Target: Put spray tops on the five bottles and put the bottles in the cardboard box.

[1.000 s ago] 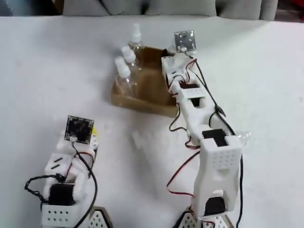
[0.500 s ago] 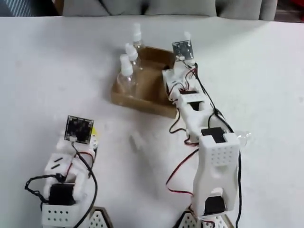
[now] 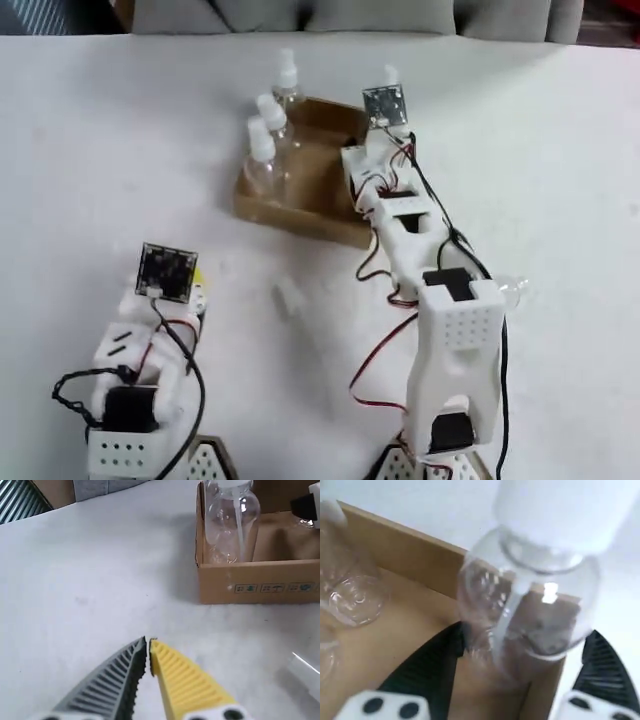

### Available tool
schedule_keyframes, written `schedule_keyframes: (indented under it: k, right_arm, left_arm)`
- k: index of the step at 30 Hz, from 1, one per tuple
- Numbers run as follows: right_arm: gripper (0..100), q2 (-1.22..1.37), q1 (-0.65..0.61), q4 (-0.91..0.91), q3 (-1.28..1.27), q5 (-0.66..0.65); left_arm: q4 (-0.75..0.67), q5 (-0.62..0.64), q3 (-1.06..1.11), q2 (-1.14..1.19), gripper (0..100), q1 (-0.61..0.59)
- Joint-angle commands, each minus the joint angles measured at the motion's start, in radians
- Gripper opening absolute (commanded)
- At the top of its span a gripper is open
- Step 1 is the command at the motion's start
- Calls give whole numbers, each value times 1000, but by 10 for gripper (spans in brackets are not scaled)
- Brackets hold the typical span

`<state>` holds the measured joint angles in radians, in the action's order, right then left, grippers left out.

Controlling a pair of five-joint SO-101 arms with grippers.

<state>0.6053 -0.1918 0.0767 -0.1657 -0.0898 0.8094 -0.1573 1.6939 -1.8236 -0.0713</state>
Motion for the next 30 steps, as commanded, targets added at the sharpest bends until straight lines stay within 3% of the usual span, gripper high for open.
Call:
schedule_keyframes:
  k: [1,30]
  right_arm:
    - [307,-82,-7,-5,14,-2]
    - [307,-163,-2,-4,14,-2]
  left_arm:
    - [-15,-9,-2,-8,21,-10]
    - [-15,-11,-2,-8,21,-10]
